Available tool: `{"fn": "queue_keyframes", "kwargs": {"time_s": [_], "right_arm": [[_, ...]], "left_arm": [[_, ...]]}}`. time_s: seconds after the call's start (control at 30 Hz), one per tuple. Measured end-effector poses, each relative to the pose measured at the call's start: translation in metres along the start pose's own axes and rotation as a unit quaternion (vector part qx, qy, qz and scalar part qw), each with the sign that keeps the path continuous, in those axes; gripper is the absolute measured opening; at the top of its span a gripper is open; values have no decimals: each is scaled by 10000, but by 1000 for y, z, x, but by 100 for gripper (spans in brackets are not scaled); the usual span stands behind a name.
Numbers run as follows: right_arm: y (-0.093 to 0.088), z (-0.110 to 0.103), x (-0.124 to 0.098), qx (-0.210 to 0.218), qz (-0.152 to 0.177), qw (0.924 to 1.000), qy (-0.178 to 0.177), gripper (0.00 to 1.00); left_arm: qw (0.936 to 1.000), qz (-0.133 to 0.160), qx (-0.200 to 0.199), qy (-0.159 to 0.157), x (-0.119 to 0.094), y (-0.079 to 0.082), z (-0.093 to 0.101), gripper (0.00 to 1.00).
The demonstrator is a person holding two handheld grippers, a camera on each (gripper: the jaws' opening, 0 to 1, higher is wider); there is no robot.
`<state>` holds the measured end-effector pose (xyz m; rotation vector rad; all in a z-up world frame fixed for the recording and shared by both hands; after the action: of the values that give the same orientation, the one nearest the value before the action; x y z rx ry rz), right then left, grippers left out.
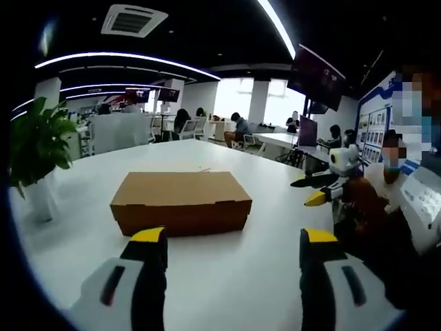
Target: Operate the shoe box by opening the lid, removing the specified soft item, and placing it in the target area until the item is outside and the box remains undamaged.
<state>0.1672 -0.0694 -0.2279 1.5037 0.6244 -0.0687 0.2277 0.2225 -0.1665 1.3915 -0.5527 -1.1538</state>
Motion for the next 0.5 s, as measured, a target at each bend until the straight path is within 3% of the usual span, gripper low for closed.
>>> {"fn": "queue_keyframes", "kwargs": {"time_s": [0.33, 0.43, 0.5], "right_arm": [[3, 7, 11, 55, -22, 10000, 28, 80], [1, 10, 19, 159, -161, 9997, 43, 79], [8, 7, 19, 28, -77, 9999, 85, 79]], "left_arm": [[9998, -191, 110, -31, 12, 3, -12, 79], [9993, -307, 175, -83, 20, 5, -18, 79], [9993, -310, 174, -135, 23, 7, -21, 79]]}}
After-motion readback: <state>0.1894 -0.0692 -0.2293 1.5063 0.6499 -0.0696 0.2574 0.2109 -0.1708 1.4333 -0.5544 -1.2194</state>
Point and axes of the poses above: the point that each gripper's makers call its tool centre point, and the gripper's own axes: x roughly forward along the fingers, z roughly to its right, y roughly out of its top, the point moved 3 cm from there along -x, roughly backward along the fingers, and after that the axes turned 4 degrees about -y, right-handed, at the moved point
